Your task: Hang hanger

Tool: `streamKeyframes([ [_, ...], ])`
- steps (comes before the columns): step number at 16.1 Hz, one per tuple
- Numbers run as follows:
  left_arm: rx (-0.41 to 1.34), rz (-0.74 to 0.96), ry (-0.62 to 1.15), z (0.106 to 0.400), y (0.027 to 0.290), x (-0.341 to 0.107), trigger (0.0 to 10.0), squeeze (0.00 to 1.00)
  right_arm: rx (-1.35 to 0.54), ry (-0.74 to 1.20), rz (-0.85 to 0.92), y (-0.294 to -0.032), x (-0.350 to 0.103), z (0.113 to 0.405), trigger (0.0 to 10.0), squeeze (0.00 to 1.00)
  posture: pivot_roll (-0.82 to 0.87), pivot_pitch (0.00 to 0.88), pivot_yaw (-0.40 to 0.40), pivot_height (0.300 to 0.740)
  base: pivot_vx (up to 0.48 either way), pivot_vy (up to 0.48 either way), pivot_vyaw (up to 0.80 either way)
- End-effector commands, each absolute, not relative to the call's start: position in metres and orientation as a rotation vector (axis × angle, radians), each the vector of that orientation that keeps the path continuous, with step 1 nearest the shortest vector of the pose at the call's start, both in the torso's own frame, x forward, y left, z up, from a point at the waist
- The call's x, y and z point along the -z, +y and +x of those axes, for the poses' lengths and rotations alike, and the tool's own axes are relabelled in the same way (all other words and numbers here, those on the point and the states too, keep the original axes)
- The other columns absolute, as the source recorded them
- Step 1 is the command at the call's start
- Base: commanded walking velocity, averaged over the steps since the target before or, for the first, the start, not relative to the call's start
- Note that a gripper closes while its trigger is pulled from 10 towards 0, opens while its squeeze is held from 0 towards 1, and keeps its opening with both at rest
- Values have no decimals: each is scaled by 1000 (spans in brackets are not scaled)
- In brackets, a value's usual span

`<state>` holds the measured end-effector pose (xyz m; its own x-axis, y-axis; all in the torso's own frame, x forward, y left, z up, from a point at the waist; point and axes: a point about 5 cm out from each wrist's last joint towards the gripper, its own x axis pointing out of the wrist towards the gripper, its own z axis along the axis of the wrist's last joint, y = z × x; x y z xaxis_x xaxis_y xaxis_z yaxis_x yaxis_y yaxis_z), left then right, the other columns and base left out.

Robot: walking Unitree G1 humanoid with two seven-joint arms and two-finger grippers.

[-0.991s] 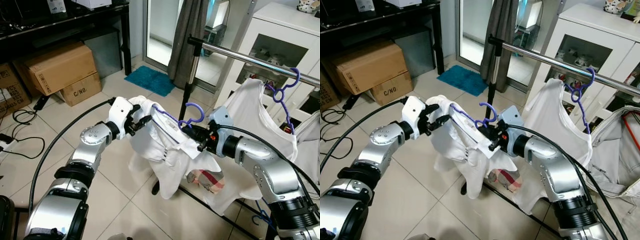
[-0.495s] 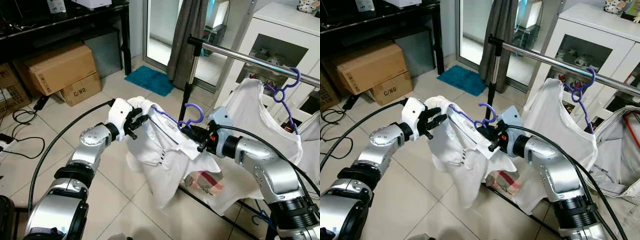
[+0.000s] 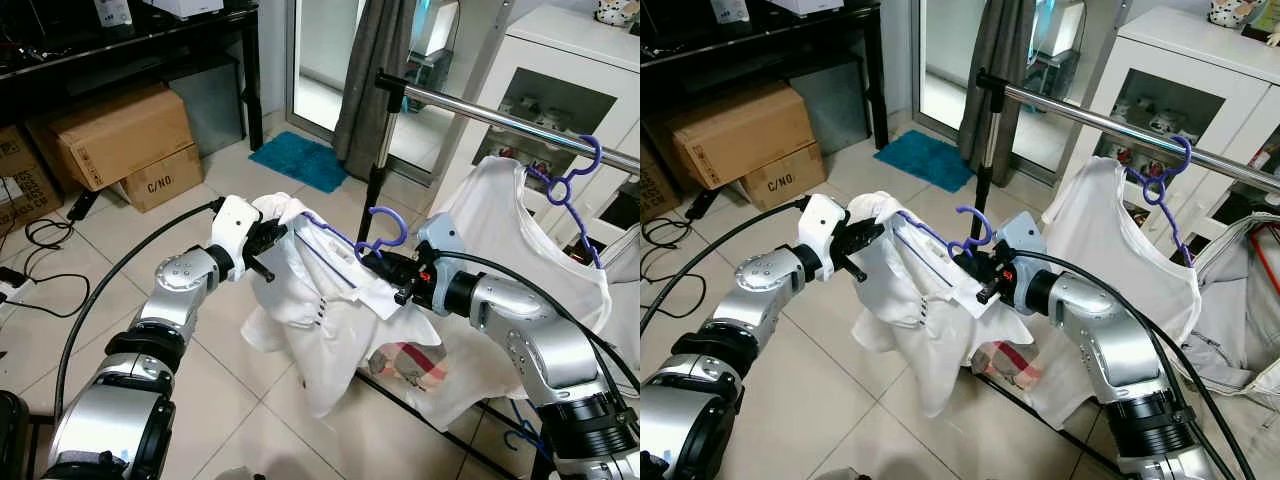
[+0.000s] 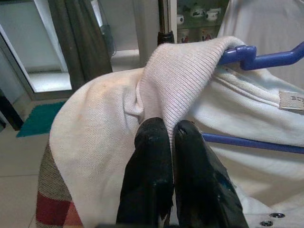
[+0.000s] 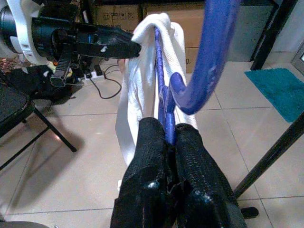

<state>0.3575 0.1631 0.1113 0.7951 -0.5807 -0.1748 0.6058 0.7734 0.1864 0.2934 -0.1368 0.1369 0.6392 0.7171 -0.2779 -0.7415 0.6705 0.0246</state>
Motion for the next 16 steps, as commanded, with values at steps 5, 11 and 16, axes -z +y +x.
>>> streamKeyframes([
  [5, 619, 222, 44, 363, 171, -128, 0, 0, -846, 224, -111, -135, -149, 296, 0, 0, -158, 0, -25, 740, 0, 0, 0],
  [11, 436, 265, -237, 378, 206, -203, 0, 0, -836, 350, -234, -145, -123, 287, 0, 0, -152, 0, -30, 740, 0, 0, 0],
  [16, 115, 477, -150, 384, 268, -234, 0, 0, -931, 282, -137, -143, -135, 274, 0, 0, -153, 0, -30, 740, 0, 0, 0],
])
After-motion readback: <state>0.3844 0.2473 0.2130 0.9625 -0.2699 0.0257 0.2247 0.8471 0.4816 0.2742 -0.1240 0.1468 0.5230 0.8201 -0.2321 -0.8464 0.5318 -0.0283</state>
